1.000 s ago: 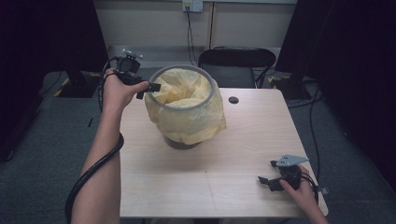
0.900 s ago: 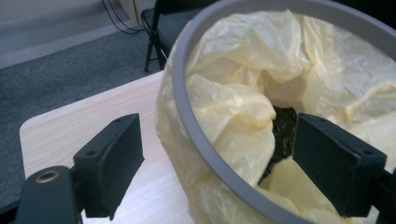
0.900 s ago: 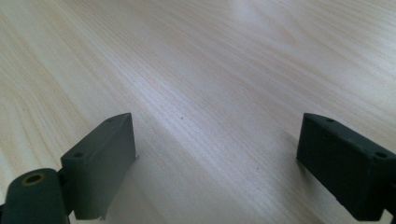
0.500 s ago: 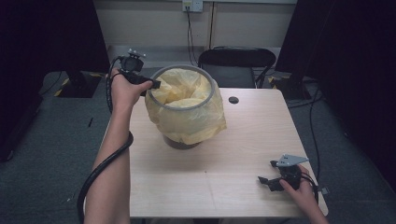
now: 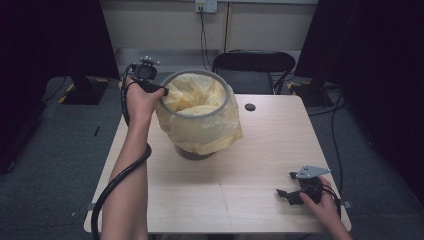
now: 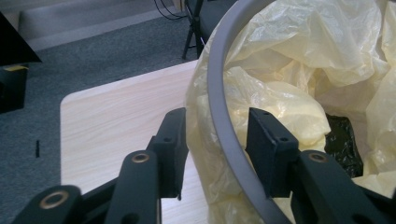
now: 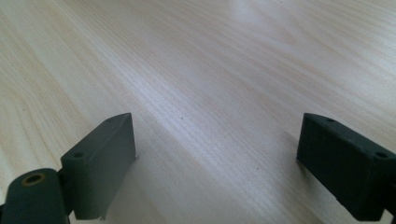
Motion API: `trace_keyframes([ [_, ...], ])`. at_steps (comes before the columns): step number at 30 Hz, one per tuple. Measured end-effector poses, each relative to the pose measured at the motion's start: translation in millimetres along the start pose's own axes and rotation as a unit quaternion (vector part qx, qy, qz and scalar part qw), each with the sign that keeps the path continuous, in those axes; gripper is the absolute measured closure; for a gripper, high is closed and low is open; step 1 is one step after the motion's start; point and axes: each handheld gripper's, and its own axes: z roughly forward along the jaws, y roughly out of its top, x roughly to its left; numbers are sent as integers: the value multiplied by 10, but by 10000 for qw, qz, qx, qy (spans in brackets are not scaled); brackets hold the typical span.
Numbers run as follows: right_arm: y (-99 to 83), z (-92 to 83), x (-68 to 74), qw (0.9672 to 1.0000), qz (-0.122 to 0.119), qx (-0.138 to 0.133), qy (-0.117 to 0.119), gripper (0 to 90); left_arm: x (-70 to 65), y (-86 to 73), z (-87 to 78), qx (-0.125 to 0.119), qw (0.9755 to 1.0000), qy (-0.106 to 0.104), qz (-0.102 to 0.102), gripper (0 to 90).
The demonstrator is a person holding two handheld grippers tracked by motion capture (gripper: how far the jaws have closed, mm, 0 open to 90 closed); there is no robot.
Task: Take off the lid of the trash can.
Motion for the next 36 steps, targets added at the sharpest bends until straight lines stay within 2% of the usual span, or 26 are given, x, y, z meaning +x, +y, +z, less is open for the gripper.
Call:
trace_keyframes([
  [1,0,0,0,10000,0,-1,0,105,-6,-1,12,28,10000,-22,39,604],
  [4,0,1,-1,10000,-6,-4,-3,105,-25,0,33,77,9999,-85,-64,683],
  [7,0,1,-1,10000,-6,-4,-2,105,-46,16,29,113,9999,-49,-50,725],
  [9,0,1,-1,10000,-7,-4,-3,105,-60,41,14,173,9997,29,-148,730],
  [13,0,1,-1,10000,-6,-5,-3,105,-52,66,-13,203,9988,-4,-437,743],
  [17,-1,0,0,10000,-3,-2,2,105,-49,83,-30,234,9982,-6,-547,748],
  [19,-1,-1,0,10000,-2,-1,4,105,-38,108,-71,167,9973,-32,-709,758],
  [22,-1,0,0,10000,-3,-2,3,105,-32,145,-135,105,9976,3,-691,765],
  [25,-1,0,0,10000,-2,-1,4,105,-25,176,-186,53,9969,-12,-784,771],
  [29,-1,-1,0,10000,-4,-2,3,105,7,207,-221,-52,9944,-136,-1043,793],
  [31,-1,-1,1,10000,-2,-1,3,105,30,224,-230,-130,9918,-216,-1256,807],
  [34,-1,-1,-1,10000,-12,0,4,105,83,256,-244,-208,9851,-586,-1602,827],
  [36,-1,-1,-1,10000,-10,1,6,105,92,287,-266,-173,9848,-605,-1617,832],
])
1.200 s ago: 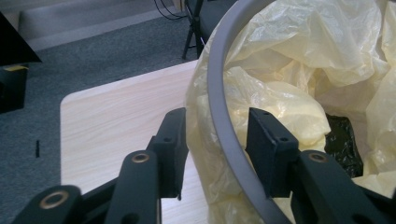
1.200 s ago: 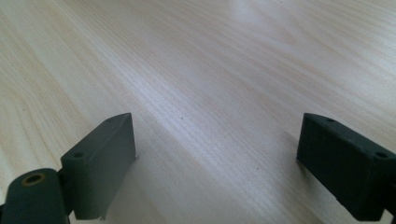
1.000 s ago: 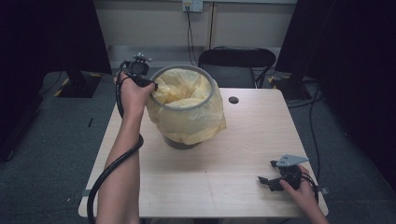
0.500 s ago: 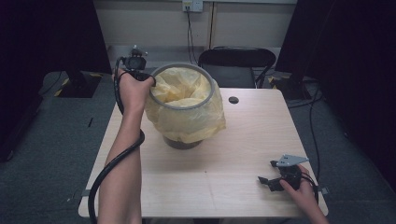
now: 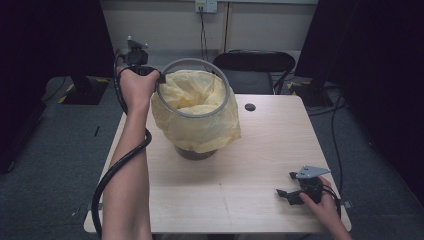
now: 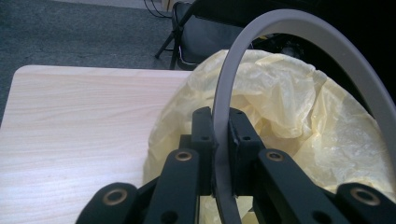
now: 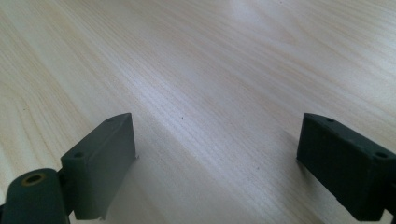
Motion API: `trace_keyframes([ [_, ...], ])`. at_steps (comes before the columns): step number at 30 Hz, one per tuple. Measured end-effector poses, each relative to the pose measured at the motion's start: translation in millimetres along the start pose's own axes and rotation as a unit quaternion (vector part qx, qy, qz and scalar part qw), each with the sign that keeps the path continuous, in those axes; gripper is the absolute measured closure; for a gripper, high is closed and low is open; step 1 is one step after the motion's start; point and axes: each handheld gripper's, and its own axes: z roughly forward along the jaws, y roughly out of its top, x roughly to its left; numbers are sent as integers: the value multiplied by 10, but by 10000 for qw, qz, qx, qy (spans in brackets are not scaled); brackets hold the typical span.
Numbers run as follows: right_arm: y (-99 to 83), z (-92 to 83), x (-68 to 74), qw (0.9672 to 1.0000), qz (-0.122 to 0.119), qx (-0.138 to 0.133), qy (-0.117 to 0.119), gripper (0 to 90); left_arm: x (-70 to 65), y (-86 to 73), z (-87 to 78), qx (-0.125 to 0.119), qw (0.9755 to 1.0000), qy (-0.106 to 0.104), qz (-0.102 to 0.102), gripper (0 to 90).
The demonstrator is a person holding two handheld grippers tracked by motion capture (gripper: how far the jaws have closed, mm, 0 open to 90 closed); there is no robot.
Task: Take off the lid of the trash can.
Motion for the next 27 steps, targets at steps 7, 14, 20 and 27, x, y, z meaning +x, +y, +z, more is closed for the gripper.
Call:
trace_keyframes([
  [7,0,0,0,10000,0,0,0,105,37,39,-89,92,9996,-241,-143,834],
  [14,0,0,0,10000,-1,0,3,105,102,-60,-137,217,9979,-565,-213,834],
  [20,0,0,1,10000,7,-1,0,105,197,-170,-192,356,9963,-730,-276,834],
  [27,0,0,1,10000,8,-1,-1,105,255,-245,-310,454,9954,-804,-241,834],
])
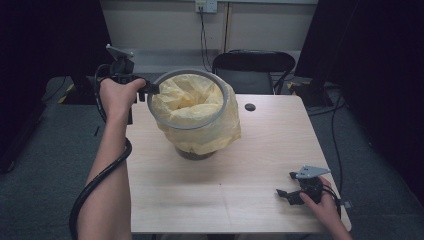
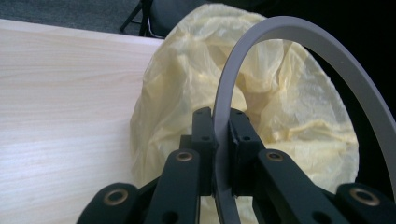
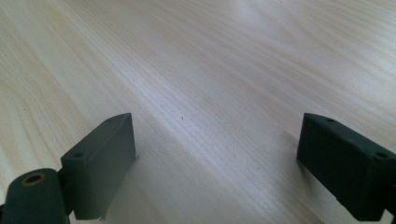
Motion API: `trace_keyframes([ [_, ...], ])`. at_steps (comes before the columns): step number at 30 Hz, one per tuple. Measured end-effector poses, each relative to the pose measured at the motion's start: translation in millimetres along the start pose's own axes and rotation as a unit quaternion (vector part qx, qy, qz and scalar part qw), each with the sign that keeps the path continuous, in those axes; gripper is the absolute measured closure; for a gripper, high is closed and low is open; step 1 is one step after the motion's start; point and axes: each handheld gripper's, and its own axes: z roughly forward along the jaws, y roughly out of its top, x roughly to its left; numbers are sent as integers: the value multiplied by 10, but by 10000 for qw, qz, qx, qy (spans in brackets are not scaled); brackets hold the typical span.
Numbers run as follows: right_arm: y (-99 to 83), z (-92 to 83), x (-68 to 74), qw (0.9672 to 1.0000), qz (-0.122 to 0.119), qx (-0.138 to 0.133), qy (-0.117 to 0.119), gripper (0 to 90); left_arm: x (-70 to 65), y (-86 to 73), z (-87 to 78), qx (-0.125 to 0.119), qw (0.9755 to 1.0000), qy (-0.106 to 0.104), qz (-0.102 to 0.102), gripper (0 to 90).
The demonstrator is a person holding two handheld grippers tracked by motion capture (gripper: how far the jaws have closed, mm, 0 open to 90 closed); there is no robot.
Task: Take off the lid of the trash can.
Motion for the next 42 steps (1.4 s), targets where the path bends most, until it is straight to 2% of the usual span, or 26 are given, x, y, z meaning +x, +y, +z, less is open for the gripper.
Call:
trace_keyframes([
  [9,0,0,0,10000,-1,0,0,105,-2,-111,-102,54,9999,-101,6,834],
  [18,0,0,0,10000,-1,1,1,105,78,-231,-163,80,9998,-199,12,834],
  [29,0,0,0,10000,0,0,0,105,140,-366,-315,83,9996,-282,42,834],
  [34,0,0,0,10000,-1,0,-1,105,206,-433,-340,152,9994,-302,41,834],
  [42,0,1,1,10000,2,-6,-4,105,299,-543,-383,132,9992,-362,-38,834],
])
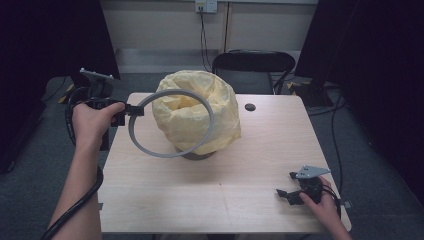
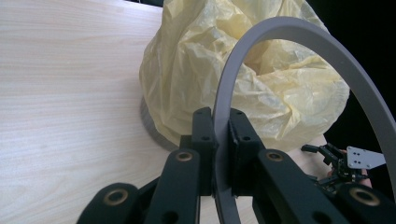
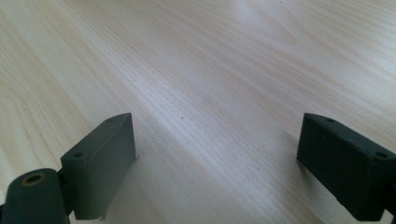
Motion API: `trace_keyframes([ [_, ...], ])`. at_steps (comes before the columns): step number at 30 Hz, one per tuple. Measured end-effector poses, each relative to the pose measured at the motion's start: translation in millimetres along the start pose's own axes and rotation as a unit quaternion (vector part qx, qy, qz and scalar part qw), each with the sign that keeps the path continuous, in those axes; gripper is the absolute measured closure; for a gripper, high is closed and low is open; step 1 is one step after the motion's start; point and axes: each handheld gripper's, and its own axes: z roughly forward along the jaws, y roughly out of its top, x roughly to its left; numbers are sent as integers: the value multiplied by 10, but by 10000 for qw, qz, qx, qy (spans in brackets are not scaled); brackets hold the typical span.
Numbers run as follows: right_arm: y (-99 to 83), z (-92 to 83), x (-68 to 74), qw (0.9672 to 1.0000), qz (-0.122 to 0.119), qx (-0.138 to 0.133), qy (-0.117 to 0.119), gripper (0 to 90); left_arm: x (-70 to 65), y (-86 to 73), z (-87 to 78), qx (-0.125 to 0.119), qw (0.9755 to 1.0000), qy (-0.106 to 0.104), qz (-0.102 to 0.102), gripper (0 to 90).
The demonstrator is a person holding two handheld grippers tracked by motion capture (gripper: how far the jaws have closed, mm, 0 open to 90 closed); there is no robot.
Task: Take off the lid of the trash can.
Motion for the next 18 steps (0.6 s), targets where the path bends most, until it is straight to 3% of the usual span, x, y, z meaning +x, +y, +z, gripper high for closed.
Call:
trace_keyframes([
  [18,0,0,-1,10000,-3,-2,0,105,124,-224,-120,37,9999,-150,50,834],
])
